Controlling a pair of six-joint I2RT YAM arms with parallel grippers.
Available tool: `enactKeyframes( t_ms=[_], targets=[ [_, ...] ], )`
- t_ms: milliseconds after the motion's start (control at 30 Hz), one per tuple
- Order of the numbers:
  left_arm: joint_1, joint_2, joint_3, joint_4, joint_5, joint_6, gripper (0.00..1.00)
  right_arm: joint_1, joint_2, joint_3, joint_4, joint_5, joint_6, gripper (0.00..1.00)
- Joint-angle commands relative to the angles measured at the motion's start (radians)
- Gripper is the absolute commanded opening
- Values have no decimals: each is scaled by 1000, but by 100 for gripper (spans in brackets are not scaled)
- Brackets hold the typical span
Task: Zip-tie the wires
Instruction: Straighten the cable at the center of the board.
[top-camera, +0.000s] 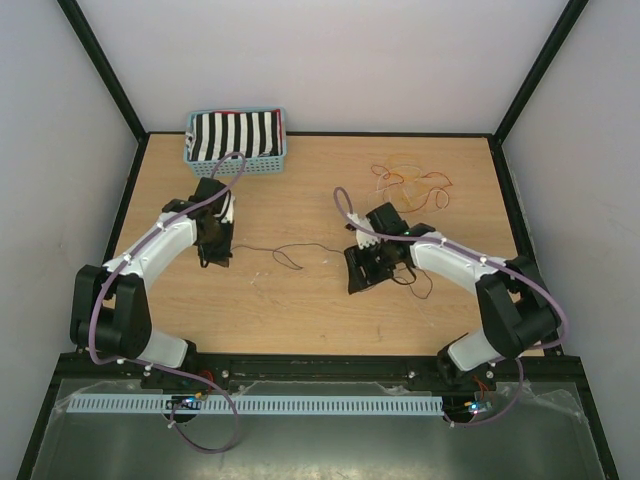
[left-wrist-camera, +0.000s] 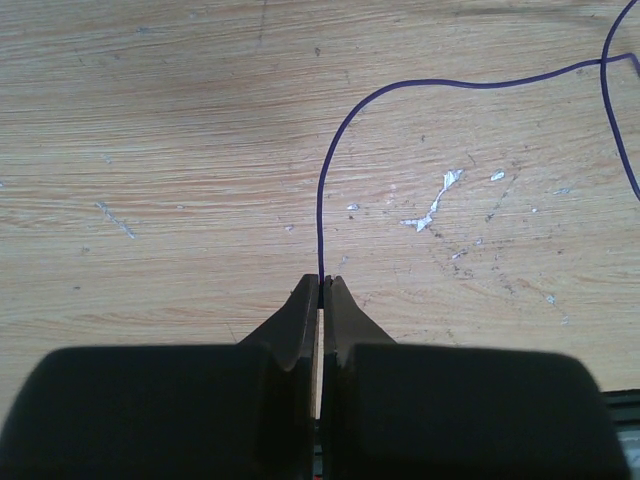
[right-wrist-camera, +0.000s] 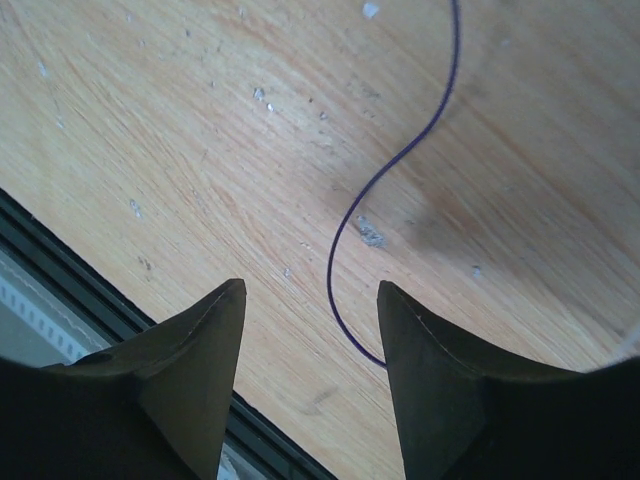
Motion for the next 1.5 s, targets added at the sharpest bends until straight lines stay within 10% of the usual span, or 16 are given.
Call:
enactKeyframes(
  t_ms=[0, 233, 533, 1000, 1467],
  targets=[
    [5, -23, 28, -23, 17, 13, 0, 49, 50, -26, -7, 1, -4, 66],
    [5, -36, 33, -31, 7, 21, 0, 67, 67, -29, -33, 75, -23, 47],
    [78, -58, 51, -41, 43, 38, 0, 56, 44, 3, -45, 279, -25, 0],
    [369, -137, 27, -40, 153, 53, 0, -317, -101, 95, -42, 871, 31, 0],
    [557, -128, -15, 9, 154, -42, 0, -437, -61, 93, -50, 922, 34, 0]
  ],
)
